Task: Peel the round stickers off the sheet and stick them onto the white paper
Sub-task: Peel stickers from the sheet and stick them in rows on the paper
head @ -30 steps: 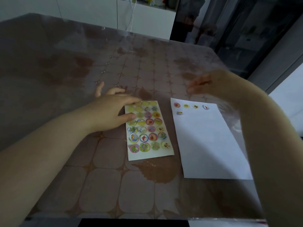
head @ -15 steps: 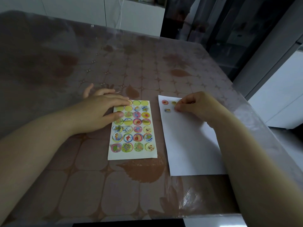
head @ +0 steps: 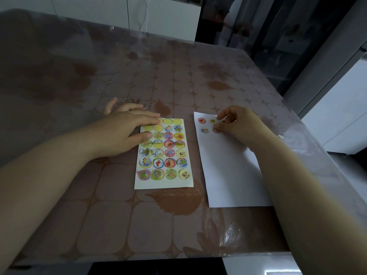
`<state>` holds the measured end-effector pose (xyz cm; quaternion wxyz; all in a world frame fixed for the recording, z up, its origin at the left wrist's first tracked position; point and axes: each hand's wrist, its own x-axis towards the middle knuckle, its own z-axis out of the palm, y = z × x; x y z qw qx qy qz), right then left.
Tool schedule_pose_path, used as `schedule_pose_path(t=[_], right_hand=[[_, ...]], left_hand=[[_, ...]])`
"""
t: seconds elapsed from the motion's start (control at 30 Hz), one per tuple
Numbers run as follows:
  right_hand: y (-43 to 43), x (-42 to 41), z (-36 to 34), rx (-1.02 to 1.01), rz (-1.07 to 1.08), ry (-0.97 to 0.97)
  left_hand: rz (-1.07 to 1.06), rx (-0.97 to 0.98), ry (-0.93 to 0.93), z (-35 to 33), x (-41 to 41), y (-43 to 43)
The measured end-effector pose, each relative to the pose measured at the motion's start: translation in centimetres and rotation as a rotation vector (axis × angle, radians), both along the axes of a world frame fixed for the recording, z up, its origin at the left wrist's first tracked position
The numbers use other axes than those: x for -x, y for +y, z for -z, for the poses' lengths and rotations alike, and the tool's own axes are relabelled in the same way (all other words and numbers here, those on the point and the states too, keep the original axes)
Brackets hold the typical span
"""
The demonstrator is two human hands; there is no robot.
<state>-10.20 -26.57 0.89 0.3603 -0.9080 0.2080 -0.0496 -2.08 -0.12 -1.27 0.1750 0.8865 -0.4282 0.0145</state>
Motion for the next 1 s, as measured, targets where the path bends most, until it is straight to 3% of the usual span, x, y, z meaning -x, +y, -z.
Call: schedule_pose_path(t=[0.13, 0.33, 0.53, 0.8, 1.0], right_hand=[[0.6, 0.4, -1.2, 0.083, -0.073, -0.097], [4.8, -1.1, -3.1, 0.314, -0.506, -0.023], [6.0, -2.4, -0.4, 0.197, -0.365, -0.117], [7.7, -2.4, 0.6, 0.241, -0.367, -0.157], [7.5, -2.6, 1.0, 0.131, -0.340, -0.165]], left_hand=[[-0.010, 0.027, 0.007, 0.0, 0.0, 0.1], [0.017, 0.068, 0.007, -0.1, 0.3, -0.4], [0.084, 0.090, 0.007, -0.5, 0.4, -0.1], [0.029, -0.020, 0.048, -0.3, 0.6, -0.4], [0.009, -0.055, 0.075, -0.4, 0.8, -0.5]])
